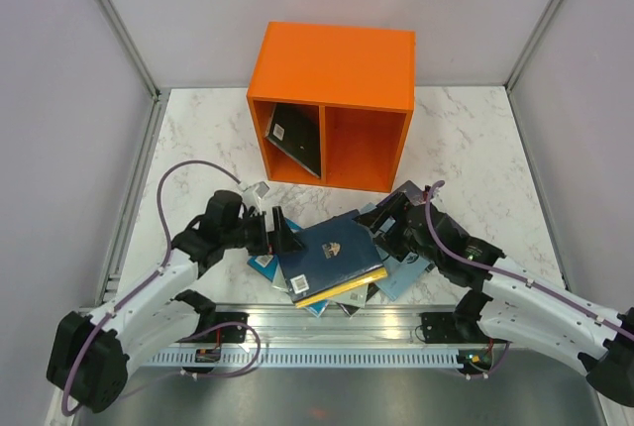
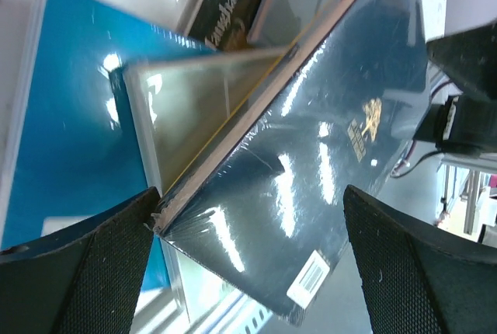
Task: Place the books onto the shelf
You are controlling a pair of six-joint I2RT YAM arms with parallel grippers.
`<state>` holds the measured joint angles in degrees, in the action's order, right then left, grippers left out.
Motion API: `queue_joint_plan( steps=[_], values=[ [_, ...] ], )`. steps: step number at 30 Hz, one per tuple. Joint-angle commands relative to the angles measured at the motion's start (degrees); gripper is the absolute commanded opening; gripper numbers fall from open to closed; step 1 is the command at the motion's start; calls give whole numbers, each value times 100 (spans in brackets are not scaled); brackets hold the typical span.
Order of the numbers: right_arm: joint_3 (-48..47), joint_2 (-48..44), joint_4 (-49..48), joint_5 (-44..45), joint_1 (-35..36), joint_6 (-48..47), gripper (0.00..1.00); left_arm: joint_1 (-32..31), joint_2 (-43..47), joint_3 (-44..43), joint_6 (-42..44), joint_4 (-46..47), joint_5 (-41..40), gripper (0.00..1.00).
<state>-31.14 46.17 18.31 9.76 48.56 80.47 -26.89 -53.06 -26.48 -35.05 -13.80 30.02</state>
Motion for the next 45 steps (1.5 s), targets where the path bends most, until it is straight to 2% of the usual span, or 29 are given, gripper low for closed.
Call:
queue_joint_plan(
  steps=[1, 3, 4, 8, 10, 13, 17, 20, 25, 29, 32, 37, 41, 45],
  values=[
    [-60, -152, -978, -325, 22, 172, 90, -158, 664, -67, -397, -446, 234, 100],
    [-103, -248, -698, -291, 22, 110, 90, -158, 971, -269, -398, -980, 14, 100],
    [-138, -284, -497, -186, 22, 49, 90, -158, 1008, -635, -345, -1201, -283, 100],
    [-515, -477, 1275, 157, 31, -5, 91, -158, 631, -1762, 366, -2257, -1067, 100],
    [-543, -644, 1918, 219, 31, 65, 91, -158, 263, -2175, 655, -2442, -1287, 100],
    [-342, -916, 2185, 167, 31, 364, 90, -158, -255, -2414, 902, -2347, -1481, 100],
    [63, -1102, 1932, -315, 40, 724, 87, -158, -942, -2608, 991, -1952, -1245, 100],
    [327, -848, 1396, -834, 232, 918, 86, -158, -1363, -2608, 886, -1575, -850, 100],
    [179, -83, 948, -511, 1031, 1164, 86, -220, -1506, -2520, 666, -1327, -541, 100],
    [143, 120, 675, -378, 1174, 1278, 86, -342, -1322, -2336, 508, -1335, -462, 100],
    [12, 7, 797, -361, 1174, 1217, 86, -422, -1093, -2029, 429, -1336, -479, 100],
    [-638, -205, 1990, -378, 1174, 866, 86, -422, -768, -1659, 420, -1344, -655, 100],
    [-639, 101, 1966, -852, 1182, 594, 87, -422, -951, -1746, 472, -1344, -655, 100],
    [-657, 392, 1888, -827, 1218, 452, 87, -422, -1119, -1905, 464, -1344, -620, 100]
  ],
)
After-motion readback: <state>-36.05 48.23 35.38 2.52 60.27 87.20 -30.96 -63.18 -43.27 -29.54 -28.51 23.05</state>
